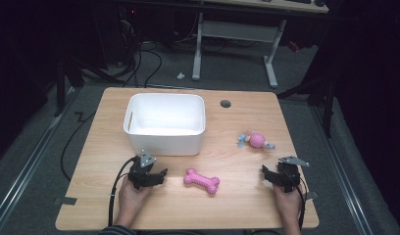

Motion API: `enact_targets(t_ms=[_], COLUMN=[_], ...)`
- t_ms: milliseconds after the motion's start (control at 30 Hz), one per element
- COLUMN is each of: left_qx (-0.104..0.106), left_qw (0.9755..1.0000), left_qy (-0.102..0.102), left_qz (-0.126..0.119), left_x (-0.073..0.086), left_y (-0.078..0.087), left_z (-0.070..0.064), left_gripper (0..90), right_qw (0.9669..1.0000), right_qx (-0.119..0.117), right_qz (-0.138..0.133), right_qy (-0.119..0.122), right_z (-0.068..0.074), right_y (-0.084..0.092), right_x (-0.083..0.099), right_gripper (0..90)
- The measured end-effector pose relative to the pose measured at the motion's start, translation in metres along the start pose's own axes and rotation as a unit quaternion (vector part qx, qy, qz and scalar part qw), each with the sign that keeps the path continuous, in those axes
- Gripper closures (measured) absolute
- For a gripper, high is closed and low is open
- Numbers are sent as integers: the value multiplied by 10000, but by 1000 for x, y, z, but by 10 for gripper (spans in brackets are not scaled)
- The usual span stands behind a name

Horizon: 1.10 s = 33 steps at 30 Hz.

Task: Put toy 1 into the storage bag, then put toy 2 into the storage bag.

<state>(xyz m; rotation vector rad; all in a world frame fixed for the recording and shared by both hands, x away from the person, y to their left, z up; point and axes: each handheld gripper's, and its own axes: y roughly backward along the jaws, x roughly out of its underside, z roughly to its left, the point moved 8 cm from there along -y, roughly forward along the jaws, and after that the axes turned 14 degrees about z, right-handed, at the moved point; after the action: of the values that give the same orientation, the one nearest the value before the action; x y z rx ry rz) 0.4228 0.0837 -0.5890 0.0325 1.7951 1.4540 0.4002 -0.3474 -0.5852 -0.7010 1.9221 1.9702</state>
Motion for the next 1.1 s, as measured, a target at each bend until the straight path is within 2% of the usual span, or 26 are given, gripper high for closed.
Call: enact_targets(t_ms=[600,900,1100], left_qx=[11,132,129], left_qw=[10000,9997,9997], left_qy=[-15,-196,-200], left_qz=[-1,98,83], left_x=[-2,-2,-3], left_y=[-2,-2,-3], left_z=[0,-2,-4], left_gripper=[271,221,233], right_qw=[10000,10000,10000], right_qx=[-14,-14,-21], right_qz=[-6,-6,2], right_qy=[31,22,-3], right_z=[0,0,0], right_y=[0,-1,-1], right_x=[0,-1,-1], right_gripper=[304,306,306])
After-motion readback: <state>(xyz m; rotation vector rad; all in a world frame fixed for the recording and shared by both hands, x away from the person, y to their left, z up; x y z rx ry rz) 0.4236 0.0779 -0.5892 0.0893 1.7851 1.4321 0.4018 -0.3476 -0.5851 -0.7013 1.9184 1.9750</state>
